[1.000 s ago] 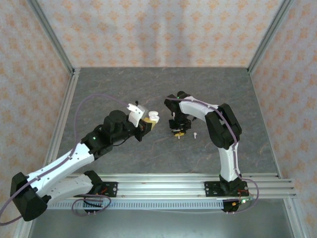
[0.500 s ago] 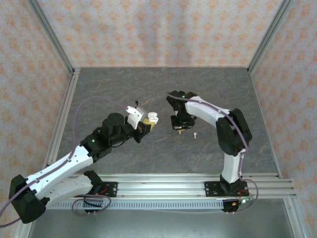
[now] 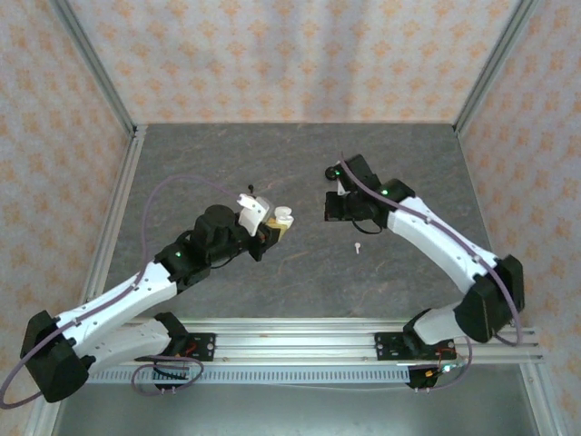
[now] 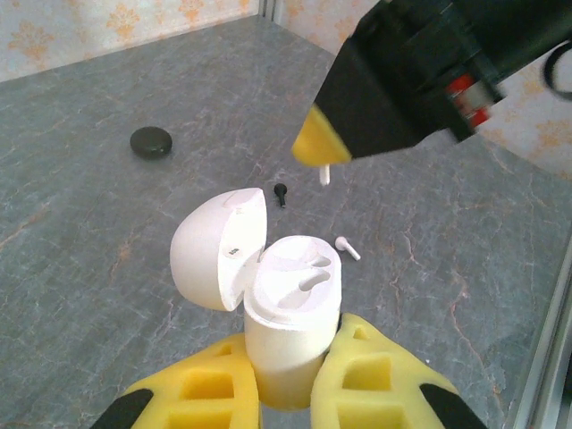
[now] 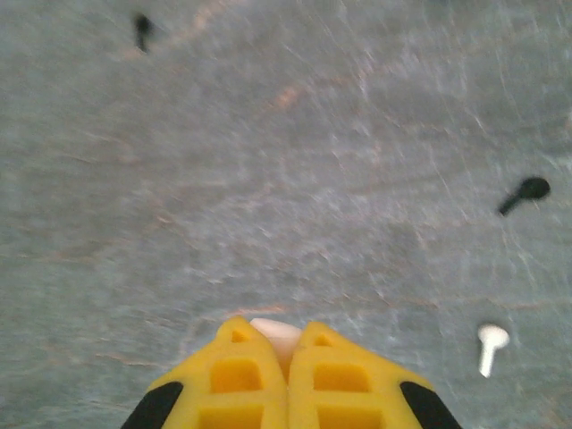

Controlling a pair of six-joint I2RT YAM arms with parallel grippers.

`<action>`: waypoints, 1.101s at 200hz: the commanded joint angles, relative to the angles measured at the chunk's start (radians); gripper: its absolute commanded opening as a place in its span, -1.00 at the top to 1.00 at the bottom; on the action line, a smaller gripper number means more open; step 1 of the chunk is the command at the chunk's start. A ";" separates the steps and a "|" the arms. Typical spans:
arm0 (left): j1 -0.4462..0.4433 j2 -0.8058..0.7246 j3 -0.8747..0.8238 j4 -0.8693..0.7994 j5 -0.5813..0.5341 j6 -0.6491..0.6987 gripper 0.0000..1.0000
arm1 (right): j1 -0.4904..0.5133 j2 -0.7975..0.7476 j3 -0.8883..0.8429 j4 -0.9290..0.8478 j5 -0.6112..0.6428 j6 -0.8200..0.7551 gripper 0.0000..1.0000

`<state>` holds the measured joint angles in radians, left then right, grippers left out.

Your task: Insert wireless bluetooth earbuds into charging case

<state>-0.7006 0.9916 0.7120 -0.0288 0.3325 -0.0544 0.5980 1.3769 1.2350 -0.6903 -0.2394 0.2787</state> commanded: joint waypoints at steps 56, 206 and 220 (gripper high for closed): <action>-0.009 0.065 0.099 0.106 0.042 0.004 1.00 | 0.006 -0.269 -0.096 0.239 -0.106 0.076 0.94; -0.010 0.089 0.170 0.197 0.140 0.075 1.00 | 0.067 -0.362 -0.092 0.505 -0.311 0.058 0.94; -0.010 0.094 0.176 0.202 0.138 0.069 1.00 | 0.092 -0.356 -0.082 0.489 -0.291 0.016 0.94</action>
<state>-0.7006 1.0801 0.8455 0.0986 0.4614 0.0246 0.6563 1.0134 1.1366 -0.2371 -0.5537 0.3691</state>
